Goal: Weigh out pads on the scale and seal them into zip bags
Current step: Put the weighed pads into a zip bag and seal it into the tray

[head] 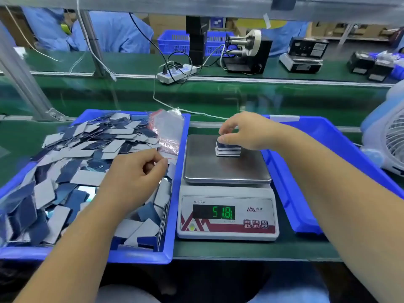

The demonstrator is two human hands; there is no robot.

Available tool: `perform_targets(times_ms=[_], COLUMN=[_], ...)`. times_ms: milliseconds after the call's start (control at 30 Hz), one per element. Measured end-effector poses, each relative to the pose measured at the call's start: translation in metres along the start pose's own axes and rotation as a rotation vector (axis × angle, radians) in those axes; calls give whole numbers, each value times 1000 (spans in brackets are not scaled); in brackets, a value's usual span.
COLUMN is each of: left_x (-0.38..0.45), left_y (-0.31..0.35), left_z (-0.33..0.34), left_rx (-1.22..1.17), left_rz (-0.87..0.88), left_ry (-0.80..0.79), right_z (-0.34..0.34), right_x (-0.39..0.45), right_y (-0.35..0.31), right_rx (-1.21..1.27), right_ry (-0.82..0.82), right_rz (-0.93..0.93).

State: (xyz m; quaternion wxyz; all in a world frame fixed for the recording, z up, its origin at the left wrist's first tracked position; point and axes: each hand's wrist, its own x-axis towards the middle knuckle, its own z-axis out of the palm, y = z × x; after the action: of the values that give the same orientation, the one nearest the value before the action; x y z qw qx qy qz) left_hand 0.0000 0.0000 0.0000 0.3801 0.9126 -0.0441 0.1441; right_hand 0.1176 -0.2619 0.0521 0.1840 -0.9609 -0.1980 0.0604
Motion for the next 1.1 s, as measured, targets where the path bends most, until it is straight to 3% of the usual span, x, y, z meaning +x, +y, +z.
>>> perform_targets(times_ms=[167,433,867,1100], left_x=[-1,1,4,19], left_y=[-3,-7,-3,2], left_z=[2,3,-1,-19], left_rx=[2,-60,-107,-130], left_rz=[-8,-15,-62,-89], left_ry=[-21,-37,-58,-57], right_z=[4,-6,-3,4], right_x=[4,7,10,-4], right_y=[0,4,-6,-16], right_rx=[12,129,-11,-77], right_ry=[-119,-139,-274,-185], right_rz=[36,52,225,179])
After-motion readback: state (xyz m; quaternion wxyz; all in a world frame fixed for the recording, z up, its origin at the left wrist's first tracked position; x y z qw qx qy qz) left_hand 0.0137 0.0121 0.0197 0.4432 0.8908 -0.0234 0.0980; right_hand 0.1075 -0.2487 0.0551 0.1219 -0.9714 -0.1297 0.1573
